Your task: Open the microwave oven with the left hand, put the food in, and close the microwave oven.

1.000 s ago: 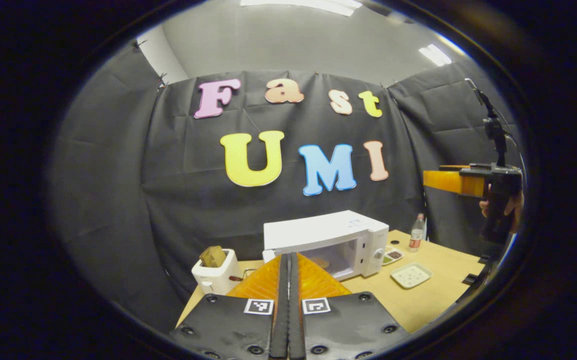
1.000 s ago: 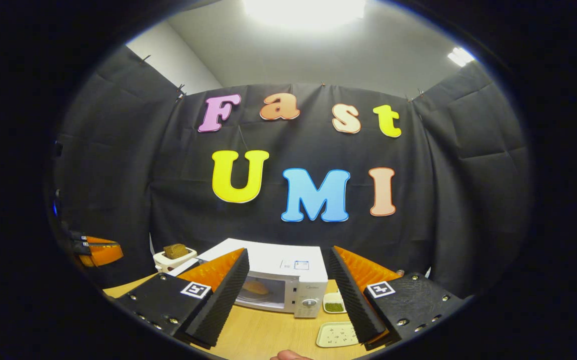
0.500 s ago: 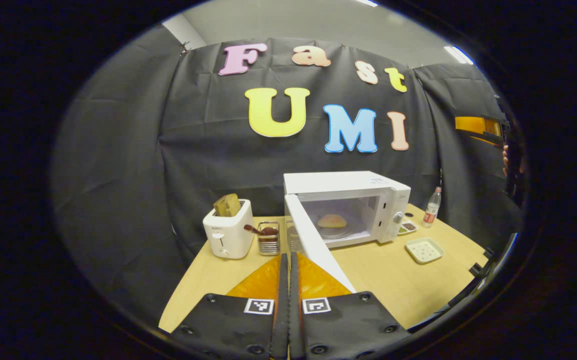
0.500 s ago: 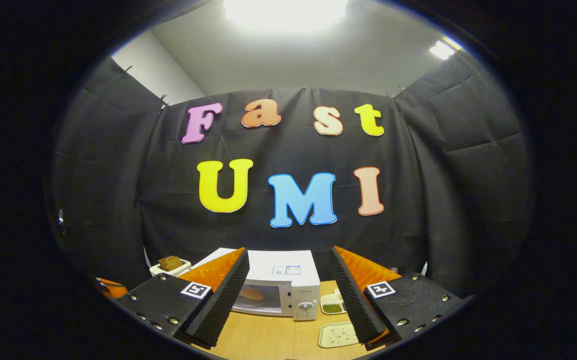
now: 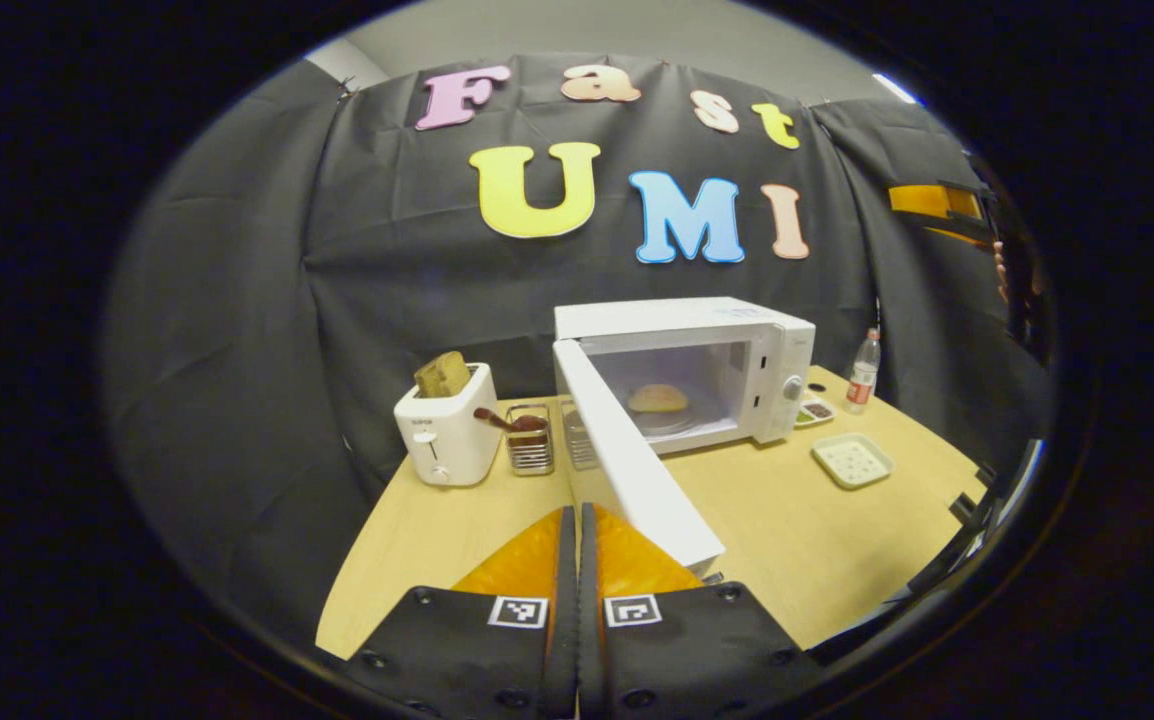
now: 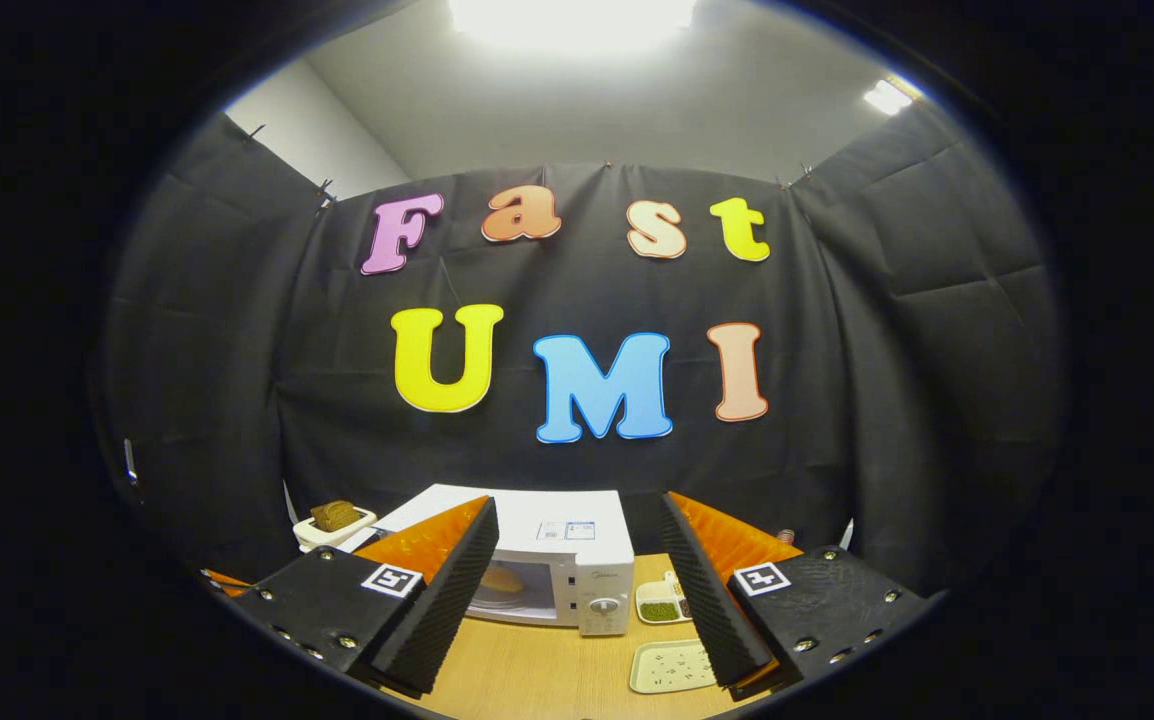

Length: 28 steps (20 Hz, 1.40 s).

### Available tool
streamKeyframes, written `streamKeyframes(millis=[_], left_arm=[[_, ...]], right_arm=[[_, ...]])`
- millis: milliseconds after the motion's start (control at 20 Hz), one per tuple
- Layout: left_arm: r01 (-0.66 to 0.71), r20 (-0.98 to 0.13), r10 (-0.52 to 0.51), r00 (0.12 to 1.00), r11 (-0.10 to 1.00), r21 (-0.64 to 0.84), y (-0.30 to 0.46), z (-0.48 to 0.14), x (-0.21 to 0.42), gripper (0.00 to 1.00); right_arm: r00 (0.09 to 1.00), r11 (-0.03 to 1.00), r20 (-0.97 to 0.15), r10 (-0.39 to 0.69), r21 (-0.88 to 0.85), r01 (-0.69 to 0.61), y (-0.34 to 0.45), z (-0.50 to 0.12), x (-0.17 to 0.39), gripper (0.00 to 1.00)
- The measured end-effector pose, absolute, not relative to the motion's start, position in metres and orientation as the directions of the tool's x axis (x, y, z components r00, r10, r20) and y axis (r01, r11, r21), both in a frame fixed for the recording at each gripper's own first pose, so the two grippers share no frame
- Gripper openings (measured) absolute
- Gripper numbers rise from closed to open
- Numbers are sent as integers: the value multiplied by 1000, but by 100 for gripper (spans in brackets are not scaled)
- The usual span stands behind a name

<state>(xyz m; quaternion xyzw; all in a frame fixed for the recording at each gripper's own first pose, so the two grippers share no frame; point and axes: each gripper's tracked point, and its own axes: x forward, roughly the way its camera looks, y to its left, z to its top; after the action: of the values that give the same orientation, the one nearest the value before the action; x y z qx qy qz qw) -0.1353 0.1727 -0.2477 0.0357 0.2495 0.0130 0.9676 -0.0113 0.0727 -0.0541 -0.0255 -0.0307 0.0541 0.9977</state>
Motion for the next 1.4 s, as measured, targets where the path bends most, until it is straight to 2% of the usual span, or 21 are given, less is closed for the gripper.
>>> streamKeyframes(millis=[550,1000,1400], left_arm=[[106,-520,-77,851,994,26,78,-256,-114,7],[216,-524,-178,833,976,13,13,-263,-58,7],[274,-533,-225,816,962,13,-21,-277,1,7]], right_arm=[[988,988,51,148,-48,-146,52,-55,16,98],[990,991,46,131,-34,-130,14,-54,33,98],[993,992,30,118,-36,-117,-17,-55,48,98]])
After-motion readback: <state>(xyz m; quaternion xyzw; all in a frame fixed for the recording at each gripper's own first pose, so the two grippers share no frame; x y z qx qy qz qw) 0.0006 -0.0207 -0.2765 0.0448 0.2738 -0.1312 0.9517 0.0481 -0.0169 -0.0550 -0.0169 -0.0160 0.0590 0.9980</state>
